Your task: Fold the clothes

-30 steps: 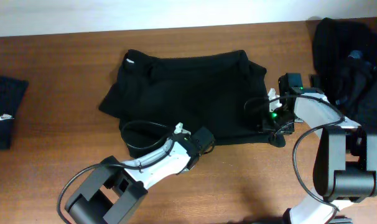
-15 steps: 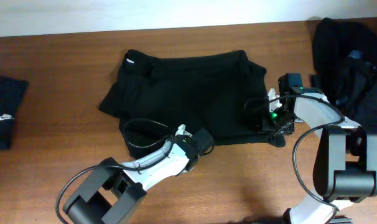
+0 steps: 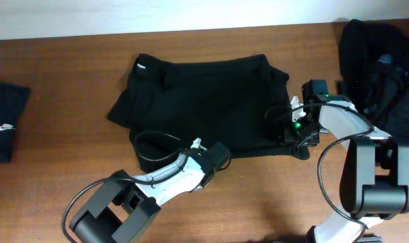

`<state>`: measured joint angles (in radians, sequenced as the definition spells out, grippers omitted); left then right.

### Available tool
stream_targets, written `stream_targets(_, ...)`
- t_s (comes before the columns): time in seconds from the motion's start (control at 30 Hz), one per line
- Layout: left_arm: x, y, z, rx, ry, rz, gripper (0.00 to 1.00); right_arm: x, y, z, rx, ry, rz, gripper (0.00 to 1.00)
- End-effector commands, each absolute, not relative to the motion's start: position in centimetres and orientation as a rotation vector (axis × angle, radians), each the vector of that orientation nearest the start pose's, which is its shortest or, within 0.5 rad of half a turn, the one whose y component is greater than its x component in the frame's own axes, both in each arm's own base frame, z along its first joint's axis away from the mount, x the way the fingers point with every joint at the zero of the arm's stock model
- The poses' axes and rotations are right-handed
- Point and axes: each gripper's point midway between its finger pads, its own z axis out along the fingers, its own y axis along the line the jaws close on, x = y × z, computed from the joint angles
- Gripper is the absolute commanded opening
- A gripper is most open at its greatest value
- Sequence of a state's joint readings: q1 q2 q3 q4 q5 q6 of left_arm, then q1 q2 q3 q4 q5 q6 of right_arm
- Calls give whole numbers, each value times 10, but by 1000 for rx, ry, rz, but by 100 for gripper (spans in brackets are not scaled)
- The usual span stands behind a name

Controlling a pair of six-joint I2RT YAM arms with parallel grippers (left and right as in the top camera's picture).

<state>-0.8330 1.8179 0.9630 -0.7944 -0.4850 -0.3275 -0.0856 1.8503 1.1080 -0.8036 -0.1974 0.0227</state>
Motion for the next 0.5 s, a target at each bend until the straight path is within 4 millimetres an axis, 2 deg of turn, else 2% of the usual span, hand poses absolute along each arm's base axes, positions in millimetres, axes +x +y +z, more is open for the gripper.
stream_targets(0.0,226,-143,-3,800,2862,668,0,315,4,-2,181,3118,300,64)
stream_targets(0.1,215,-141,10,831,2931,673,0,315,4,-2,180,3117,299,64)
stream_targets(0.23,207,-153,23,850,2992,565,1,315,4,-2,180,3117,299,64)
stream_targets(0.33,197,-170,24,956,3036,399,1,315,4,-2,181,3117,299,64)
stream_targets(0.37,193,-173,23,985,3052,352,4,315,4,-2,181,3118,299,64)
stream_targets(0.47,184,-179,22,1009,3088,278,8,315,4,-2,181,3117,299,64)
